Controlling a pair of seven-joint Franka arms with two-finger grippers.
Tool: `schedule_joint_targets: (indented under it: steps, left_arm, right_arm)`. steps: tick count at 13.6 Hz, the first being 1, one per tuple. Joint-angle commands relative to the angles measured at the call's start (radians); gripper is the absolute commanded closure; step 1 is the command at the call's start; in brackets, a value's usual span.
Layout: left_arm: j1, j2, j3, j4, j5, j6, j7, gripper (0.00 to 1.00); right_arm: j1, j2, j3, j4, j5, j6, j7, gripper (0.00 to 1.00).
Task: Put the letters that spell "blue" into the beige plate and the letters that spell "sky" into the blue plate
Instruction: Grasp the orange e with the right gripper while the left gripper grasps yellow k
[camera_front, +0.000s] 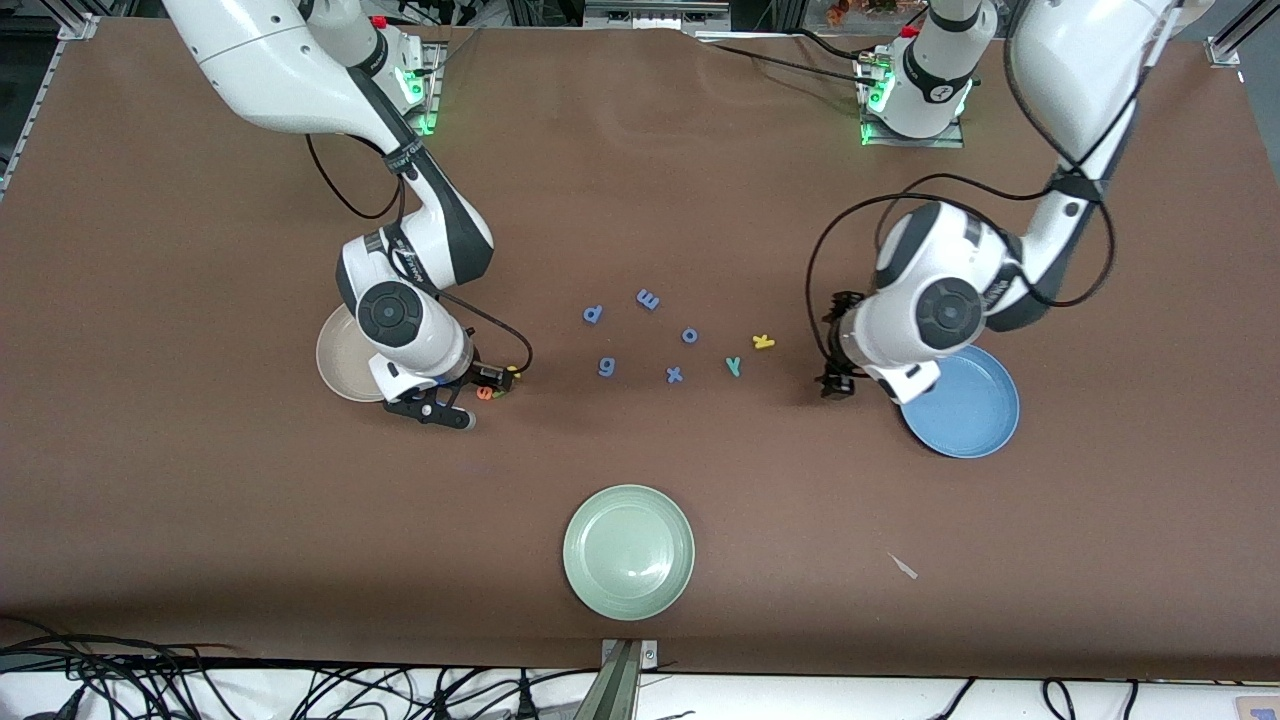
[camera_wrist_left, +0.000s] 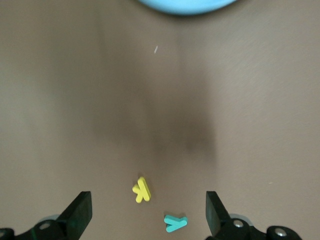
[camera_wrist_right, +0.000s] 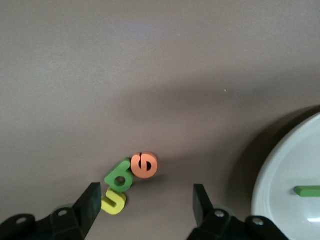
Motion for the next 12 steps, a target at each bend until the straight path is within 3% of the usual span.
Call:
schedule_joint_targets:
  steps: [1, 6, 12]
  left_arm:
    - [-0.026, -0.011, -0.002, -0.099, 0.022, 0.147, -0.137, 0.0]
    - [-0.066, -0.008, 0.0, -0.268, 0.023, 0.419, -0.21, 0.02]
    - [-0.077, 0.055, 0.005, -0.274, 0.023, 0.543, -0.229, 0.1]
  right_arm:
    - [-0.007, 0.04, 0.003, 0.031, -0.002, 0.049, 0.011, 0.18]
    - [-0.007, 0.077, 0.0, 0.032, -0.005, 0.104, 0.011, 0.18]
    - [-0.01, 0.091, -0.012, 0.01, -0.022, 0.141, 0.01, 0.18]
